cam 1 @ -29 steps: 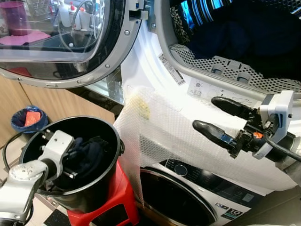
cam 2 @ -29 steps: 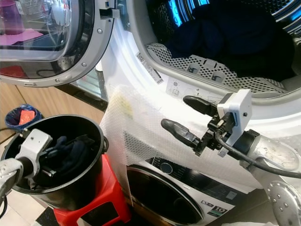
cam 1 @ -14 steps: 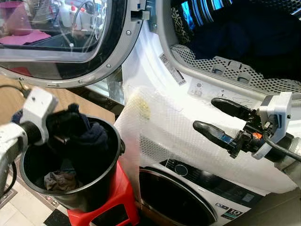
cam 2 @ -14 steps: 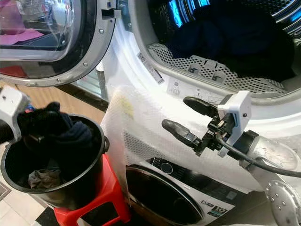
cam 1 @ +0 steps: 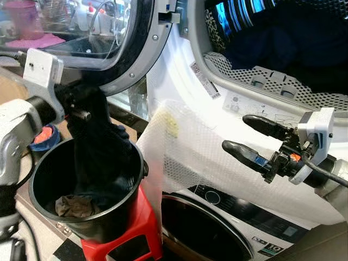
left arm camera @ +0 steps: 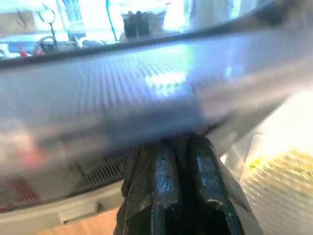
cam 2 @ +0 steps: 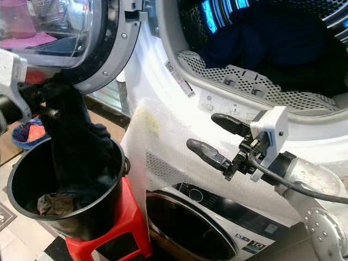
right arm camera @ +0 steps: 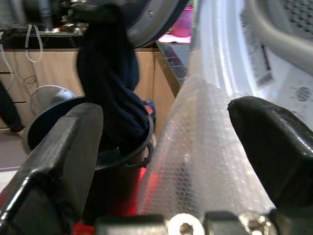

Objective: Clothes washing

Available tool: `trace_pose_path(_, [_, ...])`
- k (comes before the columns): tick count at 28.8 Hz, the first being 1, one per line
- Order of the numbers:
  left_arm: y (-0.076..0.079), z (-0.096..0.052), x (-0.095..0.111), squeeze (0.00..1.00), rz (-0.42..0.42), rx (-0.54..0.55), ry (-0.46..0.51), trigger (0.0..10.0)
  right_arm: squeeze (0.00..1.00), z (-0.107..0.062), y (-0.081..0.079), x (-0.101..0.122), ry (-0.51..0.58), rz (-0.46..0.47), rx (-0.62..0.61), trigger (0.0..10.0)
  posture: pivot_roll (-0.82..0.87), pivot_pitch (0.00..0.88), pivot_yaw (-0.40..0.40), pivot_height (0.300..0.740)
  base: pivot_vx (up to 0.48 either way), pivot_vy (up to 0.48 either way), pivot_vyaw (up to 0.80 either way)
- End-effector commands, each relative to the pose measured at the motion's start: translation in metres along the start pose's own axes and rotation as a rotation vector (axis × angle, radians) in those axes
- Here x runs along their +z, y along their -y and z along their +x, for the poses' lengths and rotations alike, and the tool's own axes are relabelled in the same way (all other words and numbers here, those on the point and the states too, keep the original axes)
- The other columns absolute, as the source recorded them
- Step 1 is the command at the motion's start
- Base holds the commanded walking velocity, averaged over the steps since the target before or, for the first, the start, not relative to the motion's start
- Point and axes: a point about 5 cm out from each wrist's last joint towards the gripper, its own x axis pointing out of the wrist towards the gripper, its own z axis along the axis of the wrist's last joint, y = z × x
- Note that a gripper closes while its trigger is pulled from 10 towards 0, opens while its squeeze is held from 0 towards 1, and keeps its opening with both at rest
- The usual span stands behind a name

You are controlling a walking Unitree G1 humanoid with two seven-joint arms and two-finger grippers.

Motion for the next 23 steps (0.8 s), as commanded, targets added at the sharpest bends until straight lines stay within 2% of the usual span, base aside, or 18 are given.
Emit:
trace_pose_path(1, [0.002,0.008,0.015,0.00,0.023,0.013,0.051,10.0,0.00,0.000,-0.003,0.000,-0.008,-0.010,0.013,10.0,-0.03,0.102,-0.101,0.740,0.000,0.000,0.00])
trace_pose_path(6, [0.013,0.021,0.013,0.00,0.019,-0.019,0.041,10.0,0.00,0.001,-0.003,0.001,-0.005,-0.014,0.013,10.0,-0.04,0.103,-0.090,0.740,0.000,0.000,0.00])
trace_pose_path(9, [0.018,0.023,0.008,0.00,0.033,-0.036,0.022,10.0,0.00,-0.001,-0.003,0.003,-0.002,-0.018,0.004,10.0,-0.05,0.105,-0.085,0.740,0.000,0.000,0.00])
trace_pose_path(14, [0.035,0.026,-0.008,0.00,0.023,-0.096,-0.028,10.0,0.00,-0.004,-0.003,0.003,-0.007,-0.023,-0.011,10.0,-0.05,0.106,-0.078,0.740,0.000,0.000,0.00])
trace_pose_path(17, [0.052,0.028,-0.017,0.00,0.048,-0.141,-0.046,10.0,0.00,-0.004,-0.002,0.003,-0.006,-0.025,-0.014,10.0,-0.05,0.106,-0.074,0.740,0.000,0.000,0.00])
trace_pose_path(19, [0.057,0.029,-0.019,0.00,0.049,-0.151,-0.048,10.0,0.00,-0.004,-0.002,0.003,-0.006,-0.026,-0.015,10.0,-0.05,0.106,-0.074,0.740,0.000,0.000,0.00])
trace_pose_path(20, [0.067,0.028,-0.024,0.00,0.067,-0.177,-0.052,10.0,0.00,-0.004,-0.002,0.003,-0.005,-0.027,-0.014,10.0,-0.05,0.108,-0.075,0.740,0.000,0.000,0.00])
trace_pose_path(23, [0.074,0.027,-0.027,0.00,0.081,-0.187,-0.057,10.0,0.00,-0.003,-0.003,0.003,-0.006,-0.026,-0.011,10.0,-0.05,0.109,-0.076,0.740,0.000,0.000,0.00])
